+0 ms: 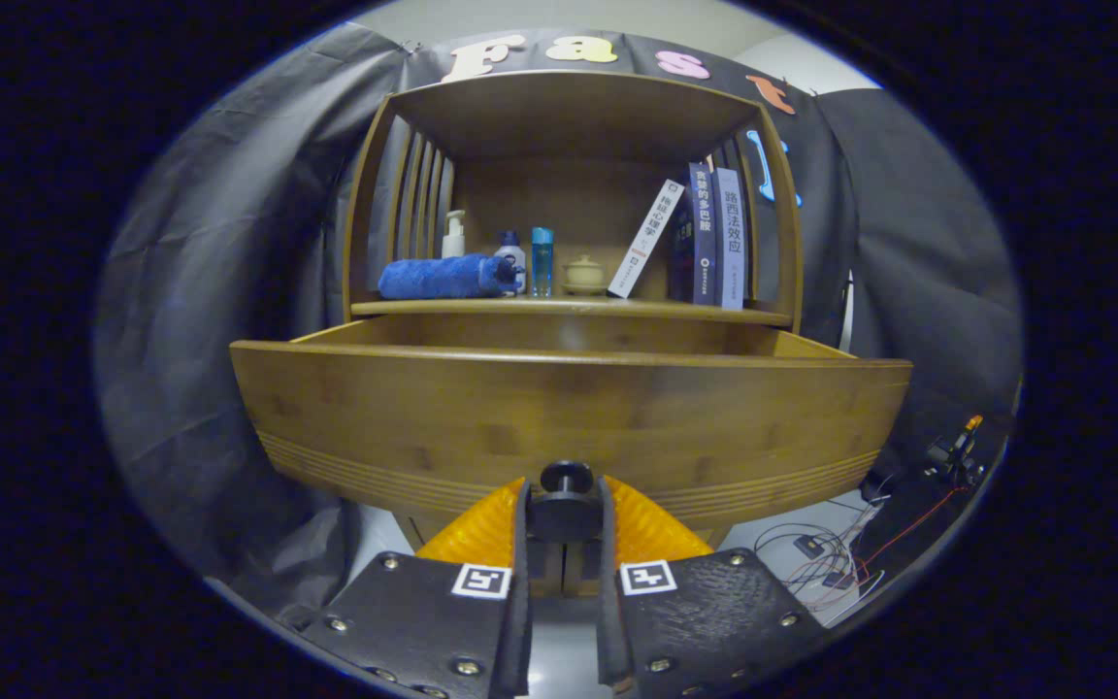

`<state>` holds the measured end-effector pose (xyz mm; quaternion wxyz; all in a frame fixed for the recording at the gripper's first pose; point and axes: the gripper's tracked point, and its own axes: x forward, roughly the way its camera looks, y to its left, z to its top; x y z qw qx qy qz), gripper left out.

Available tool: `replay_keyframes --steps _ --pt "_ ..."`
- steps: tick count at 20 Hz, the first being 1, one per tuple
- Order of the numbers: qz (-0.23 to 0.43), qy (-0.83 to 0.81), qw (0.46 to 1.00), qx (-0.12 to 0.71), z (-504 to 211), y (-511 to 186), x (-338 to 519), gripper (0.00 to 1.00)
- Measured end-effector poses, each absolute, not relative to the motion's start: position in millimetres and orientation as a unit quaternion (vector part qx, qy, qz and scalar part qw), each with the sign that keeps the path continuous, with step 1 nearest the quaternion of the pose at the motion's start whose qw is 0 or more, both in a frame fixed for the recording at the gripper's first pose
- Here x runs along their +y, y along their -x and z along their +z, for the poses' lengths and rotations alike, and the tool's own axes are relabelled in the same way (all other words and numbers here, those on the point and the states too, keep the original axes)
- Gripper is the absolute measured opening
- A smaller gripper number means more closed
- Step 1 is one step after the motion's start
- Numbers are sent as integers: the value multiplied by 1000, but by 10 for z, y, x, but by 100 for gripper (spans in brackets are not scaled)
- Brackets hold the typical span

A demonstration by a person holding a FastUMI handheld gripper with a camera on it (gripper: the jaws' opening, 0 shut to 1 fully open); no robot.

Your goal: Pull open the drawer, take out the items inside it, and place them on the countertop above the cabinet.

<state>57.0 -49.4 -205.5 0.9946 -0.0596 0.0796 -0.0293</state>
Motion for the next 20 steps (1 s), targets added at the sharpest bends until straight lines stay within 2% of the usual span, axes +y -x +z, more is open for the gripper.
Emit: replay_keyframes --steps 7,8,10,12,16,20 --pt "-22 56 996 64 -2060 -499 -501 27" --pt "-21 53 997 60 -2041 -484 -495 36" --pt "-19 49 997 55 -1967 -462 -470 43" --pt "-21 51 998 40 -1802 -390 -435 55" --pt "-16 48 999 14 -1431 -289 -314 87" --pt "-23 50 998 -10 -928 -303 -259 87"
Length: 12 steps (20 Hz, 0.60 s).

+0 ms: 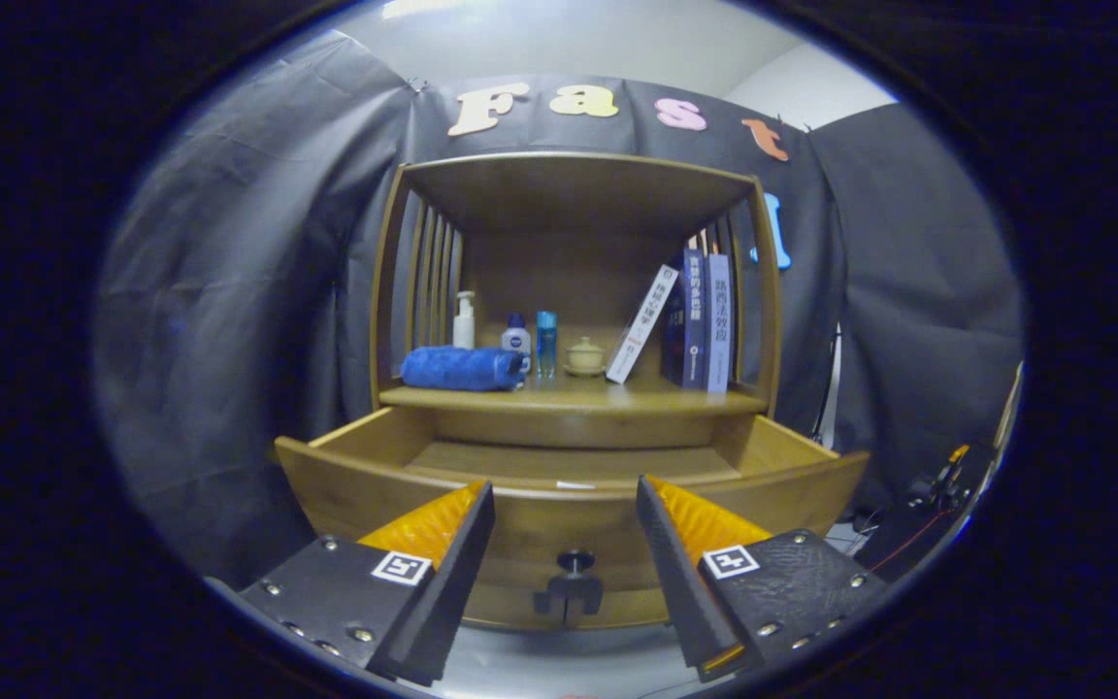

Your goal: Pull open the drawer, take out the items inside it, and place them on the countertop above the cabinet.

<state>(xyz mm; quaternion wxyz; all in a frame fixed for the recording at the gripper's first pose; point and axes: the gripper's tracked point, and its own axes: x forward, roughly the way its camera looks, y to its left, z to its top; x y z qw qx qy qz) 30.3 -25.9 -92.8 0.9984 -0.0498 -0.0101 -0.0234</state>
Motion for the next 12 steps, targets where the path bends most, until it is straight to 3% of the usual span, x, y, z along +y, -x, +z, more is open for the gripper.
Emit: replay_keyframes --steps 6,12 --pt "-36 52 998 -5 -449 -628 -239 86" --pt "-30 19 993 113 -760 -1181 -277 87"
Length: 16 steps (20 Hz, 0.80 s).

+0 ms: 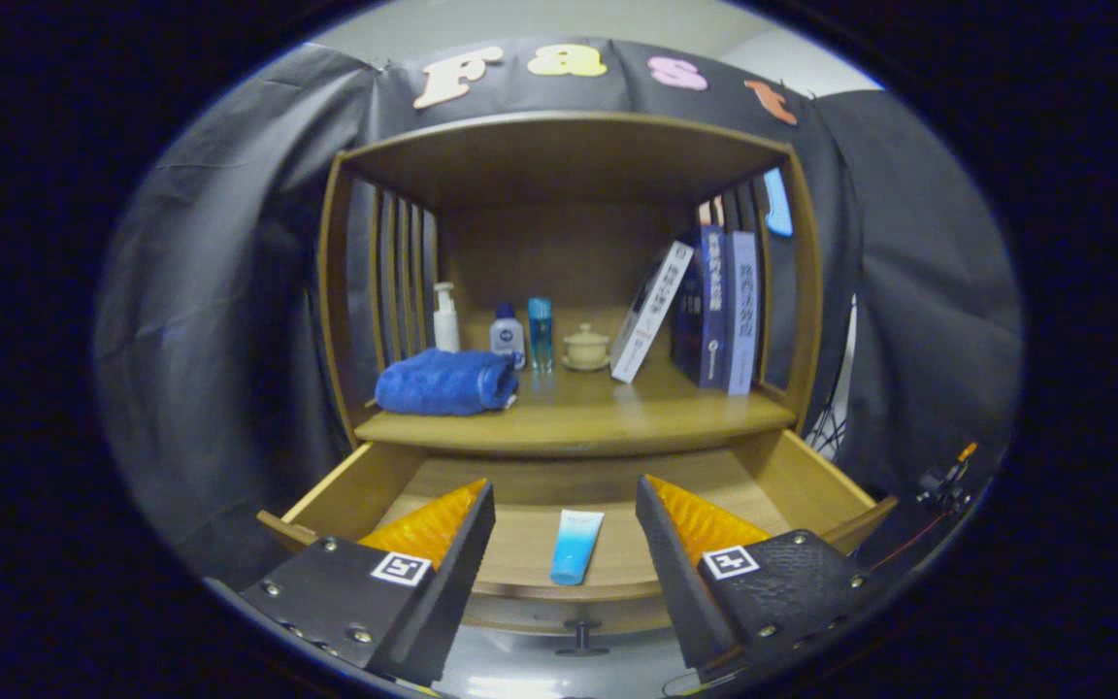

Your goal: Pull open the drawer, take out the items inside it, and place them on the countertop above the cabinet.

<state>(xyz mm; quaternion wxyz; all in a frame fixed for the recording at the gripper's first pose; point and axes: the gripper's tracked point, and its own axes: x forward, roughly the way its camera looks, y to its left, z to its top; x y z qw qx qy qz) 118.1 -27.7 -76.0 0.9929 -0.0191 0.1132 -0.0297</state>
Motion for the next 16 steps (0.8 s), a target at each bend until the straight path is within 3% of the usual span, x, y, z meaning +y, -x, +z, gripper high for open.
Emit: replay_keyframes --steps 11,16 --pt "-25 -20 912 408 -1919 -1849 -396 88" --pt "-36 -15 868 495 -2124 -1922 -441 88"
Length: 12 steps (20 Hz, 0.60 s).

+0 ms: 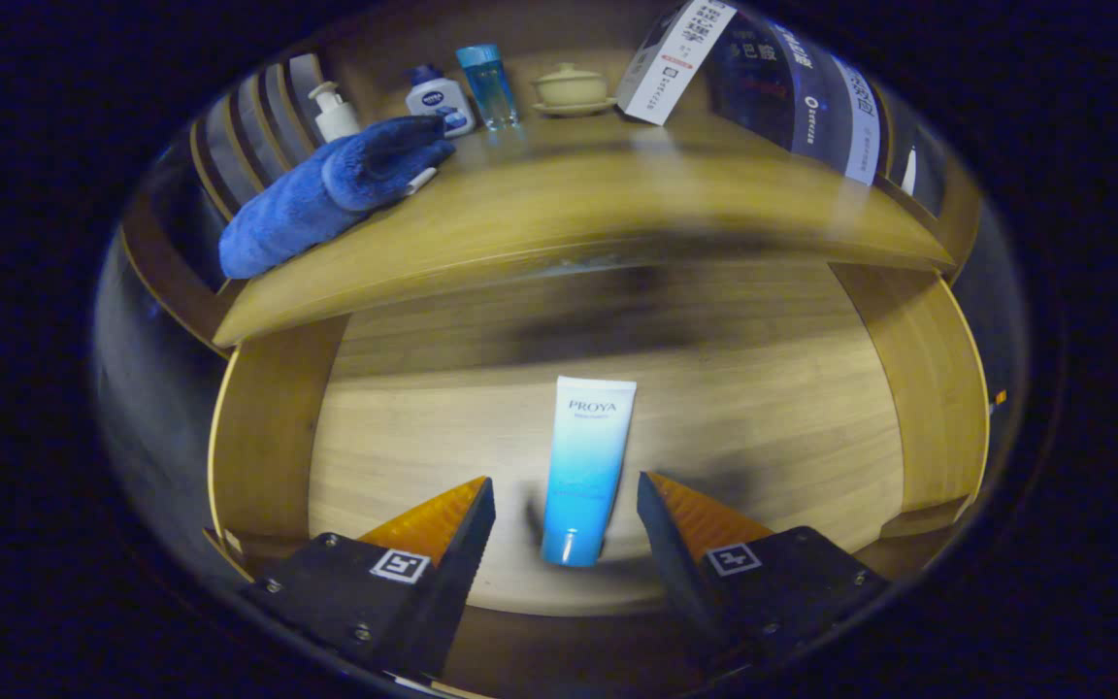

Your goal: Pull open the drawer, take out the items inside it, and place them on the countertop above the cabinet.

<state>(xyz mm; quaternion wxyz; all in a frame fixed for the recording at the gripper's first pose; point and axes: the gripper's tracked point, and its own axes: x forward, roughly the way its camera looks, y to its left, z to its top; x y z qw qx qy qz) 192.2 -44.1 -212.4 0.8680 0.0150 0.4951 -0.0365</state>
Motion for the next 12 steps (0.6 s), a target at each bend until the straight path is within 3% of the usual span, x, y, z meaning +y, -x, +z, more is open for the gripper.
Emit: replay_keyframes --steps 4,6,11,12 --pt "-26 -12 851 525 -2150 -2049 -364 88" --pt "-41 -4 845 533 -2219 -2127 -414 75" --pt "-38 17 841 540 -2366 -2158 -465 71" --pt "-43 12 848 529 -2165 -2185 -483 60"
